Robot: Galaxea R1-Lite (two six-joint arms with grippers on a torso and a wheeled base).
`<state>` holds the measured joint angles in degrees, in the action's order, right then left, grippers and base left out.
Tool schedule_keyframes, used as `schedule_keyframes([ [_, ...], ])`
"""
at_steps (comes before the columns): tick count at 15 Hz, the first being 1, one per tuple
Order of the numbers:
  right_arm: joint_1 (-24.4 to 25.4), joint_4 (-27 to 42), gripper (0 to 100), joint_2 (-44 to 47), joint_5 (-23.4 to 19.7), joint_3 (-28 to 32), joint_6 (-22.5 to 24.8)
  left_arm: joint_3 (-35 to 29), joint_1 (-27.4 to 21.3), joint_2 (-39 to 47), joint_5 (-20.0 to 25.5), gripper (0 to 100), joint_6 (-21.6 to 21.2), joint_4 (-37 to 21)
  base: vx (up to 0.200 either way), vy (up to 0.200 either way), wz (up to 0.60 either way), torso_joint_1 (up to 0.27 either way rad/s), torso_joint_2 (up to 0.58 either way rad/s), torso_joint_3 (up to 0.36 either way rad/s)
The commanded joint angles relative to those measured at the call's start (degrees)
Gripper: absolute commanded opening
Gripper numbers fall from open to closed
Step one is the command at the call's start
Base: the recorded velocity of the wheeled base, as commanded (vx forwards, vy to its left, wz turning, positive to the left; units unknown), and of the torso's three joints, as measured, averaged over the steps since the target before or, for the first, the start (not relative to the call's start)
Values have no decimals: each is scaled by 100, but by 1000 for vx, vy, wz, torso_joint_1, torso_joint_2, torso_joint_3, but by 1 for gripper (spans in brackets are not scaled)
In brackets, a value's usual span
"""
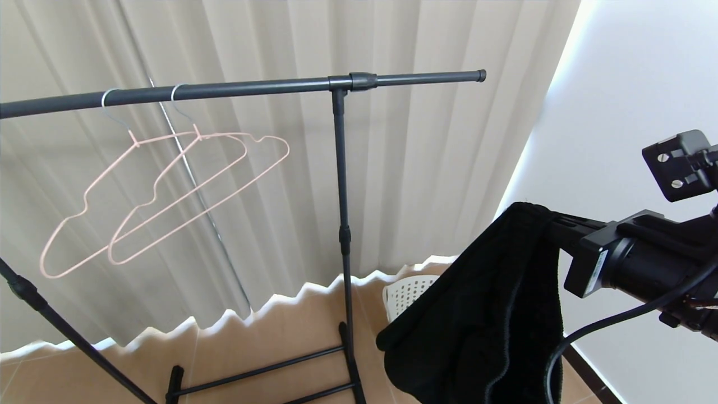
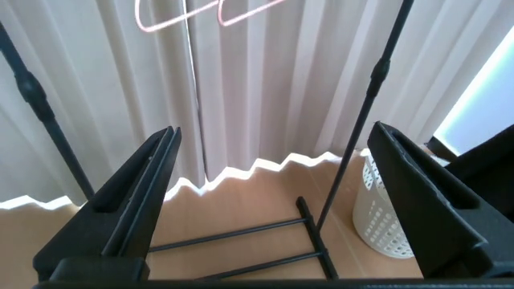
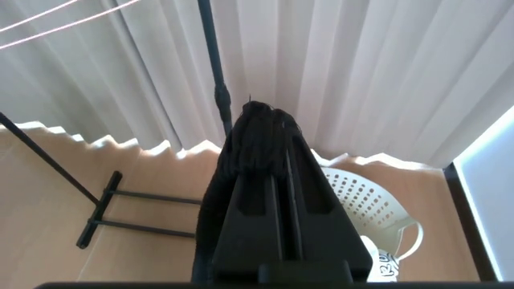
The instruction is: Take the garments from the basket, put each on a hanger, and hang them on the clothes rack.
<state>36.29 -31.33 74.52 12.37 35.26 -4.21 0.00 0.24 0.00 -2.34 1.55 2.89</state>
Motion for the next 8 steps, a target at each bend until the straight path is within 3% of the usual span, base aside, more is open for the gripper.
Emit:
schedule_keyframes([
  [1, 1, -5, 0, 19, 2, -10, 16, 0, 2, 0, -3, 100, 3, 1, 0, 0, 0, 256, -598, -193],
  [8, 1, -5, 0, 10, 2, -19, 25, 0, 2, 0, -3, 100, 3, 1, 0, 0, 0, 204, -466, -202],
])
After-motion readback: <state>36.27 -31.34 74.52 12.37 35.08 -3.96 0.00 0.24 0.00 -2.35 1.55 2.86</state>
